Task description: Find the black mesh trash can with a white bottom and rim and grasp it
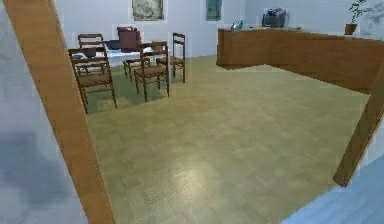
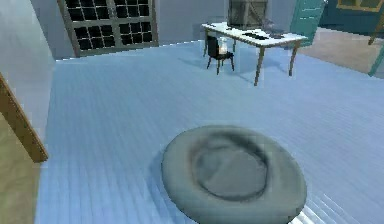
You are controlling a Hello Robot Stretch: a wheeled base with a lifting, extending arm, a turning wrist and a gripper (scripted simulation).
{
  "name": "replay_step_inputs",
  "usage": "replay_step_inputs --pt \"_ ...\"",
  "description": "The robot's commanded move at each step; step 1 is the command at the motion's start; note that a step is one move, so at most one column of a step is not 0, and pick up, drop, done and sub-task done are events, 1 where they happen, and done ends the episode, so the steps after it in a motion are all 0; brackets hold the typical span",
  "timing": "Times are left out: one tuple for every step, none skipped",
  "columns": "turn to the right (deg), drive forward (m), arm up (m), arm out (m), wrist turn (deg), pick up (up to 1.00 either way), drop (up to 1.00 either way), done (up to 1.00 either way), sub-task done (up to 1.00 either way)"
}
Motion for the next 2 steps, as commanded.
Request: replay_step_inputs --pt "0.0 0.8 0.0 0.0 0.0 0.0 0.0 0.0 0.0" --pt "-45.0 0.0 0.0 0.0 0.0 0.0 0.0 0.0 0.0"
